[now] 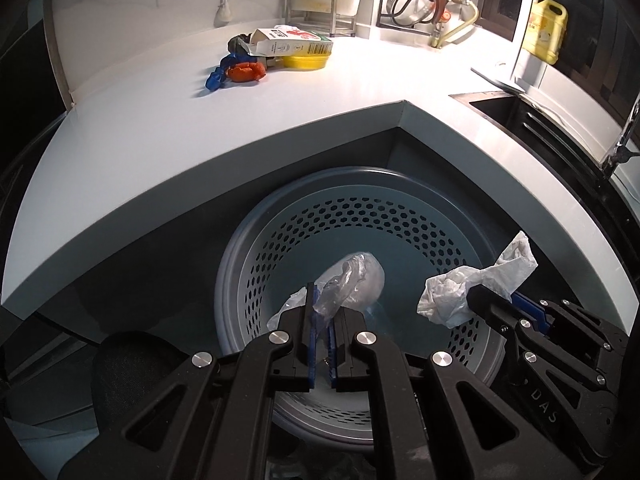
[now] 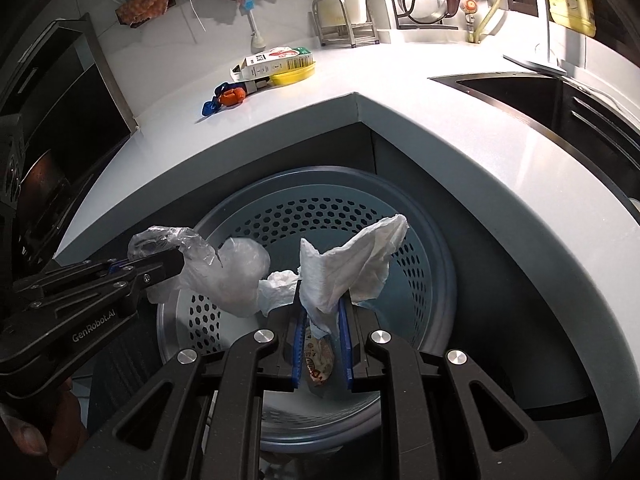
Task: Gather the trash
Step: 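Carry bag and tissue over the basket and open both tools to drop them, then move both tools back toward the remaining items on the counter, then grasp the orange item with the right tool, then grasp the blue cloth strap with the left tool while the right tool holds the orange item, then carry both items over the basket and open both tools to drop them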
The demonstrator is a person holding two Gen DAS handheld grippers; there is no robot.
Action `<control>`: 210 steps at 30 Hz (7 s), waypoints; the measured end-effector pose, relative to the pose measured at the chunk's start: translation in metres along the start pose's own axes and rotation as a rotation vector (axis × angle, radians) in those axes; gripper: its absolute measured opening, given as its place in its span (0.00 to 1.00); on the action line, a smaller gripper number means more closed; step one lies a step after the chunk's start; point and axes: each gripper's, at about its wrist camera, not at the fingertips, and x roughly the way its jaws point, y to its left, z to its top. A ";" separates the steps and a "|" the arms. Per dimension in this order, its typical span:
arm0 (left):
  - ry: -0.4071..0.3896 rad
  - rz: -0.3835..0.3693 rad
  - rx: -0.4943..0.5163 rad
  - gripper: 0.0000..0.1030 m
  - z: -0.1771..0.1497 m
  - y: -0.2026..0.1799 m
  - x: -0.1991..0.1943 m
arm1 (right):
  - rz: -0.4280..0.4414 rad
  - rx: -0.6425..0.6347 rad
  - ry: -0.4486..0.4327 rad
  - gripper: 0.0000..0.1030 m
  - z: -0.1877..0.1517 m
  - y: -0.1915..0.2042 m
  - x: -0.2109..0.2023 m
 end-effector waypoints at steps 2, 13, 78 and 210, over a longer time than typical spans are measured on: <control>0.003 0.002 -0.004 0.06 0.000 0.001 0.001 | 0.002 0.004 0.002 0.19 0.000 -0.001 0.001; -0.022 0.020 -0.048 0.55 -0.002 0.011 -0.004 | -0.020 0.026 -0.023 0.57 0.002 -0.006 -0.004; -0.200 0.163 -0.190 0.82 0.167 0.126 0.045 | 0.040 -0.124 -0.126 0.68 0.196 0.034 0.095; -0.069 0.003 -0.032 0.17 0.030 0.013 -0.010 | 0.034 0.014 0.013 0.24 0.015 -0.005 0.006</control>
